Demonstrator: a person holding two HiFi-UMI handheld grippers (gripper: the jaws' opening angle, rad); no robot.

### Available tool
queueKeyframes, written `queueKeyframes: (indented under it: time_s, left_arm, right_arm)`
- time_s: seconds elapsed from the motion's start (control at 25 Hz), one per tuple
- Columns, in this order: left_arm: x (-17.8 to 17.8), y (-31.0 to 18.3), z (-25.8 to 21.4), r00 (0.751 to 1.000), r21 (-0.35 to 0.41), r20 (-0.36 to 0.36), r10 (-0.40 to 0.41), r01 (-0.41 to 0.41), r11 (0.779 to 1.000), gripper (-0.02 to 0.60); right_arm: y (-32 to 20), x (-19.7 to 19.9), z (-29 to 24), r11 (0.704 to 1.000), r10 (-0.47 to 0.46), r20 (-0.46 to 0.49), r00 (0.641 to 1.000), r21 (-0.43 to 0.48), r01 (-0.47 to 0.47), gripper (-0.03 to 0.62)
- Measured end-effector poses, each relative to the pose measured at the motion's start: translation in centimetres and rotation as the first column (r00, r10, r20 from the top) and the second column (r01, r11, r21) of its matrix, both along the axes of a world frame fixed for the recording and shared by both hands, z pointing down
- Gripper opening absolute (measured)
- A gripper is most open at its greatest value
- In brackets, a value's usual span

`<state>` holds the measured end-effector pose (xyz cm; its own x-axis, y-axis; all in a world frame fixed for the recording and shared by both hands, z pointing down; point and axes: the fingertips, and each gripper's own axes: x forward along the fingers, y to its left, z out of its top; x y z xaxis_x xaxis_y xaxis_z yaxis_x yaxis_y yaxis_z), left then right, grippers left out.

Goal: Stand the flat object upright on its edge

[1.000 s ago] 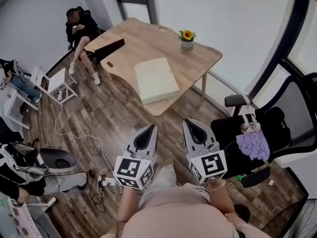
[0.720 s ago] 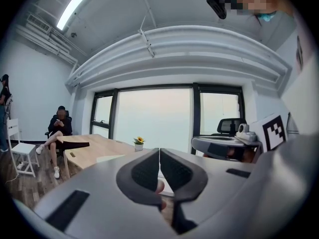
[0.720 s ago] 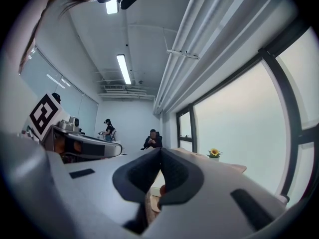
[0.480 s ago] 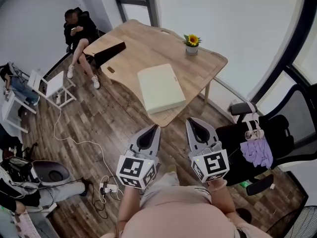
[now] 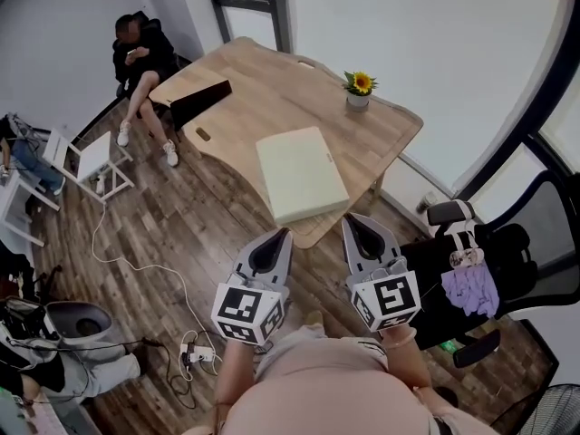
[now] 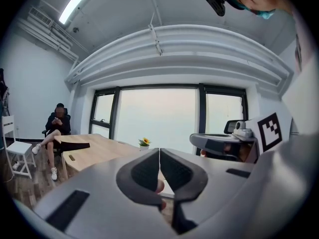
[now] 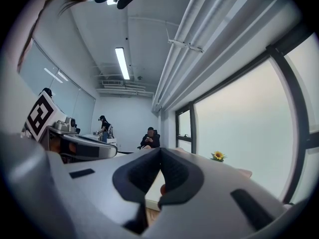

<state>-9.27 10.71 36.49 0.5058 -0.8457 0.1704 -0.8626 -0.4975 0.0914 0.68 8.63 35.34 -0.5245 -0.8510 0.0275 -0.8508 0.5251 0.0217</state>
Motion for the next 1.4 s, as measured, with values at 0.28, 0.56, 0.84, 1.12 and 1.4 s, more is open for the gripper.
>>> queueKeyframes:
  time_s: [0.28, 0.56, 0.84, 1.12, 1.4]
  left_arm:
    - [-1.2, -2.1, 0.6, 1.0, -0.006, 0.004, 0.013, -0.013, 1.0, 0.011]
    - [-1.7, -3.6, 1.1, 0.999, -0.015, 0.018, 0.027, -0.027, 1.0, 0.011]
    - [-1.6, -5.6, 1.6, 1.0, -0.021, 0.018, 0.022, -0.022, 1.0, 0.011]
    - [-1.2, -8.0, 2.4, 1.0, -0.031, 0.016, 0.021, -0.02, 0.999, 0.011]
    - [-1.6, -11.2, 2.9, 1.0, -0.041, 0.024, 0.003, -0.002, 0.999, 0.012]
  right_arm:
    - [-2.0, -0.8, 0.0, 1.0, 0.015, -0.017, 1.0, 0.004, -0.014, 0.0]
    - [-3.8, -1.2, 0.3, 1.0, 0.022, -0.053, 0.998, 0.024, -0.021, 0.0]
    - [-5.7, -0.7, 0.7, 0.999, 0.039, -0.068, 0.997, 0.033, -0.036, 0.0]
    - [-8.3, 0.1, 1.7, 0.999, 0.048, -0.061, 0.997, 0.023, -0.046, 0.0]
    - [-11.6, 0.4, 2.6, 0.999, 0.038, -0.058, 0.998, -0.002, -0.038, 0.0]
